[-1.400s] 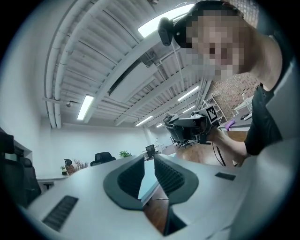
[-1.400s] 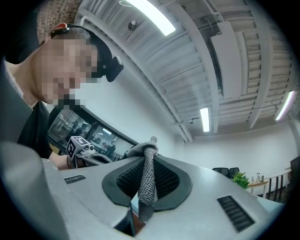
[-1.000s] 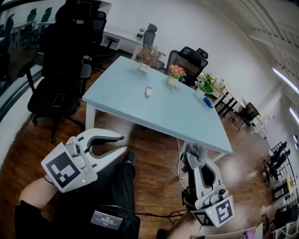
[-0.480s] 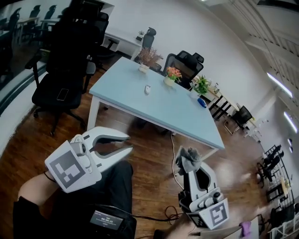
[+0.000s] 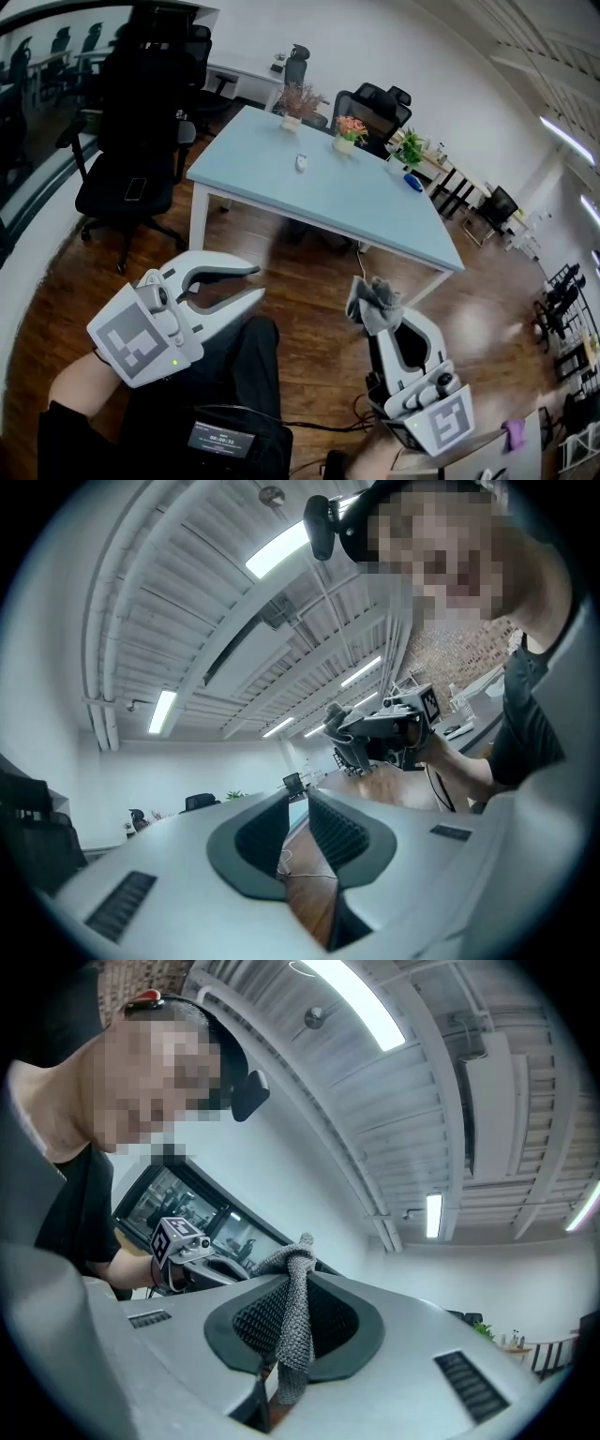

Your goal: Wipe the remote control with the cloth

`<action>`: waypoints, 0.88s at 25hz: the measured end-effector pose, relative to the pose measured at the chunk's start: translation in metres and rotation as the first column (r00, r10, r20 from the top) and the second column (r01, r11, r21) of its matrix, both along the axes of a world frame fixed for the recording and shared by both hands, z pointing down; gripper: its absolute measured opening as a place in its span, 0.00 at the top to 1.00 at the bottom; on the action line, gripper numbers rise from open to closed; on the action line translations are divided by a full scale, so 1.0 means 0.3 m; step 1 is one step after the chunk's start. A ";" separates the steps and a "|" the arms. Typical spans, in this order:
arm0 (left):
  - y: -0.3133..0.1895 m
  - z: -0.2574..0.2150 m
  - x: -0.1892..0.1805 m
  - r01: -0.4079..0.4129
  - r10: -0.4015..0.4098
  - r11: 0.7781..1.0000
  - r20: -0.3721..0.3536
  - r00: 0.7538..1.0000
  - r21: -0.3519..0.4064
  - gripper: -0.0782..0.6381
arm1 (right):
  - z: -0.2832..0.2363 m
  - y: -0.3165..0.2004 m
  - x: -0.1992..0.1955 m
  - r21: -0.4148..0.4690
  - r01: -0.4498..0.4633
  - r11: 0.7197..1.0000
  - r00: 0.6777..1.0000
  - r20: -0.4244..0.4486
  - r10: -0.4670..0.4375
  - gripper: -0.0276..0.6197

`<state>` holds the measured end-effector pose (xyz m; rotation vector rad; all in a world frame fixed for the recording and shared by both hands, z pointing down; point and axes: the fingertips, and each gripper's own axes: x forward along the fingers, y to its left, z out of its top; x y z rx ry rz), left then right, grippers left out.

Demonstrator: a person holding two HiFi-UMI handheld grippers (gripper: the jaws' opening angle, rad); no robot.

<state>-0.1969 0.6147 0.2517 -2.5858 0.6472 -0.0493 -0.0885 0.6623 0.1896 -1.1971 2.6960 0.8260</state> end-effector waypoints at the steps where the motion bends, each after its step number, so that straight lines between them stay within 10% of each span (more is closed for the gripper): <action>1: 0.013 -0.003 0.000 -0.002 0.002 1.000 0.000 1.000 0.004 0.81 | 0.009 0.012 0.000 -0.002 -0.002 1.000 1.000 -0.011 0.002 0.91; 22: 0.032 0.076 0.058 -0.001 0.002 0.998 0.015 1.000 -0.059 0.81 | 0.105 0.001 -0.052 -0.069 0.040 0.997 0.997 -0.062 -0.044 0.92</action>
